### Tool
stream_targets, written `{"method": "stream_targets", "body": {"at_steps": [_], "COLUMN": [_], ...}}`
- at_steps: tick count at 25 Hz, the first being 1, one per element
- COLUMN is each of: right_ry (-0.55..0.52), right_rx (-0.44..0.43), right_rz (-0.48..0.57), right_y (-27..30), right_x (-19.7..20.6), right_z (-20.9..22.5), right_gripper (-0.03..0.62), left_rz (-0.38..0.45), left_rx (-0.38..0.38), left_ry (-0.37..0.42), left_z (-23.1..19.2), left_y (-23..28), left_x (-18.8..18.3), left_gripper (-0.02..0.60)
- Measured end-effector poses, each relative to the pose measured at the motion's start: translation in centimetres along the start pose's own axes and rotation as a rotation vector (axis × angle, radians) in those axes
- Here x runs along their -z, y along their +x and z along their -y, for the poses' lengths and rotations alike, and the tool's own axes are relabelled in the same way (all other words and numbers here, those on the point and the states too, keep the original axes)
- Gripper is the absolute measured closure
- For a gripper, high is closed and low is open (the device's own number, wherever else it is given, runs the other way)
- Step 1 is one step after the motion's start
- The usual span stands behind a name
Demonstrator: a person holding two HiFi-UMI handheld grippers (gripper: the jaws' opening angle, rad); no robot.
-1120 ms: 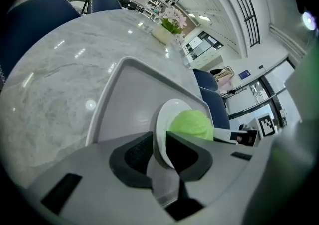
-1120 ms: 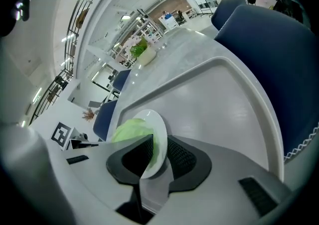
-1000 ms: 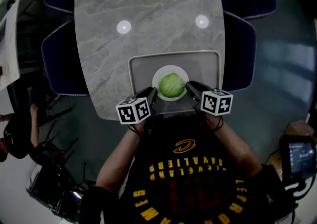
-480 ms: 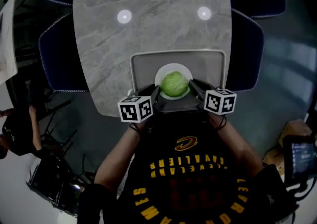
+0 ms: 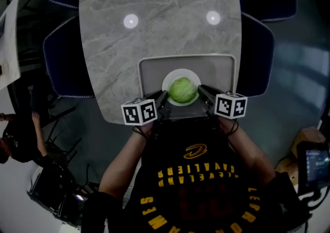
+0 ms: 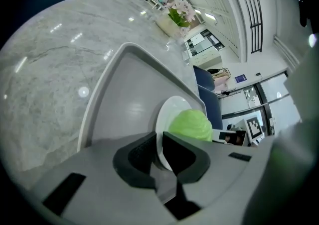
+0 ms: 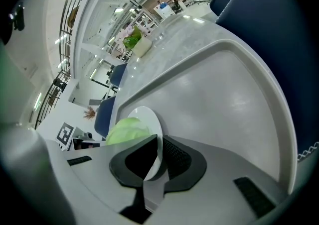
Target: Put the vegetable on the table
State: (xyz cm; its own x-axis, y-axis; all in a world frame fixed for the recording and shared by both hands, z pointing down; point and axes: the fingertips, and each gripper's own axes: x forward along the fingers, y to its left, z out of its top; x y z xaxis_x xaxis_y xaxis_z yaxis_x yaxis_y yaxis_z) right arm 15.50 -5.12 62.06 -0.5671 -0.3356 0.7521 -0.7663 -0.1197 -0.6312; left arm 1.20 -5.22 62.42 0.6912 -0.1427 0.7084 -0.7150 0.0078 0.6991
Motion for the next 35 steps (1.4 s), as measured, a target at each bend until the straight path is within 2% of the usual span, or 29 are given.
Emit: {"method": "stream_targets", "body": {"at_steps": [6, 17, 35], "right_ry": [0.036, 0.099, 0.06], "right_rx": [-0.015, -0.05, -0.13], "right_rz": [-0.005, 0.004, 0.061], "right_y": [0.1, 0.4, 0.0], "right_x": [0.5, -0.8, -7.3], "right_z": [0.6, 0.9, -1.7], "right_gripper": [0.553, 0.556, 0.562], "left_rz": [-0.019, -0.046, 0.01], "left_rx": [-0.027, -0.013, 0.053], "left_ry": [0.0, -0.062, -0.099], "left_z": [-0.2, 0.1, 1.6], "left_y": [0.6, 0.9, 0.3], "left_x": [-0.3, -1.3, -6.6], "left_gripper": [0.54, 0.543, 0.543]}}
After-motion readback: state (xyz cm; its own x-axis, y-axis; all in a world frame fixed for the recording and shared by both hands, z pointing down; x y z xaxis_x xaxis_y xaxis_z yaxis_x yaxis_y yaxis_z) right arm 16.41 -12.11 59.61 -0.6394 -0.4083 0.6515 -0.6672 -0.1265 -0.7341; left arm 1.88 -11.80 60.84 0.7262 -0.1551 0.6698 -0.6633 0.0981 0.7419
